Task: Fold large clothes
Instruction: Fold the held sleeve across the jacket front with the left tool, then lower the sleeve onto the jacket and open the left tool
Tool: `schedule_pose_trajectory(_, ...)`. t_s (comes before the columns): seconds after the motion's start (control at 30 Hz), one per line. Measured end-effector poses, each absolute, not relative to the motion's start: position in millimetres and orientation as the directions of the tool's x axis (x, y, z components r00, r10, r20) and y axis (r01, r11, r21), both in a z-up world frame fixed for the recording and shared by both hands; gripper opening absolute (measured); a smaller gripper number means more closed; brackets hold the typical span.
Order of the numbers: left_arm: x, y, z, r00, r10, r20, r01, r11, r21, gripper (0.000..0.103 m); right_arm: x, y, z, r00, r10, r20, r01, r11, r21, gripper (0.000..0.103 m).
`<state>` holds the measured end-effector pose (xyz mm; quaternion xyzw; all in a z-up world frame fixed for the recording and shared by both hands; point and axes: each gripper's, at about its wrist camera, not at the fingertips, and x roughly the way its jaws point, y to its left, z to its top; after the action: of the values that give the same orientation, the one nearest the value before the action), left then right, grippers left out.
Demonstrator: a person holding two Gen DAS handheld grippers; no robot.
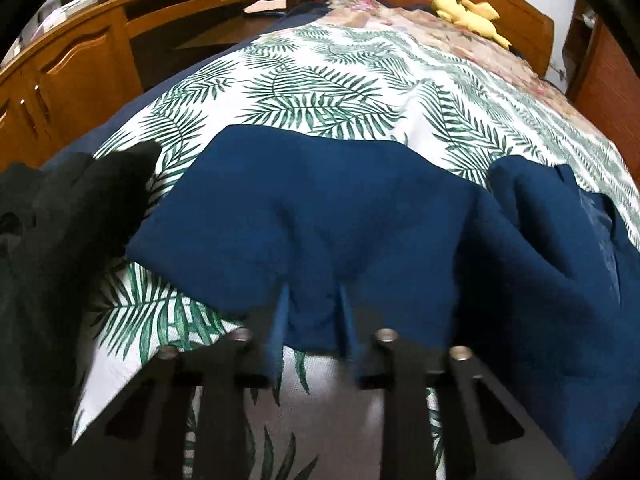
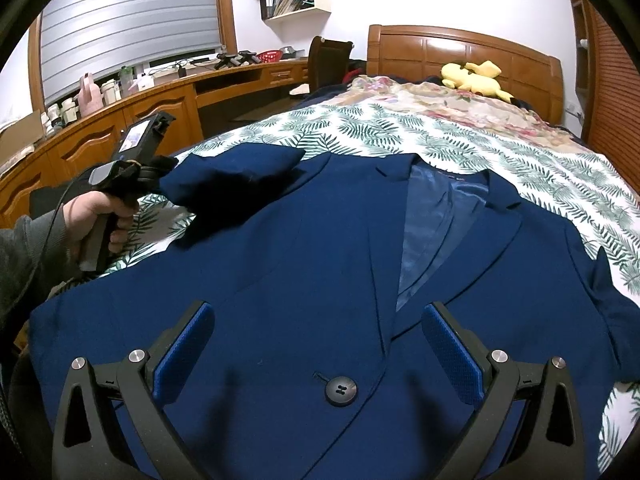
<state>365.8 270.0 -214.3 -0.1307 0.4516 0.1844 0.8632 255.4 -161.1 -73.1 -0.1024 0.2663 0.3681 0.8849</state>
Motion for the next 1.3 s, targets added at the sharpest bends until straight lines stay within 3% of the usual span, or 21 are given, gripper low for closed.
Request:
schedule_pose_trajectory(0.07, 366.9, 266.1, -208.0, 0.519, 0.215, -0.827, -0.43, 0.902, -0.035, 0.01, 252.7, -161.5, -72.6, 0.591, 0.596, -0.544, -0.707, 0.707, 0.006, 0.103)
schedule_pose_trajectory(0.33, 352.1, 234.3, -149.8, 0.615, 0.271, -0.74, -0.394, 0.919, 0.009, 0.006, 245.4, -174.4, -67.4, 0.596, 0.604, -0.529, -0.71, 0.705, 0.006, 0.103)
schedule_pose_trajectory(0.8, 332.2, 101.5, -55.0, 0.76, 0.132, -0.636, -0.154, 0.988, 0.021, 0.006, 219.4, -229.8, -56.3, 0.653, 0.581, -0.486, -0.668, 0.744, -0.007, 0.103)
schedule_pose_trajectory(1.3, 297.4, -7.7, -25.9, 0.79, -0.004, -0.613, 0.044, 0.998, 0.05, 0.006, 199.1, -263.5, -42.0, 0.71, 0.567, -0.417, -0.62, 0.785, 0.012, 0.103)
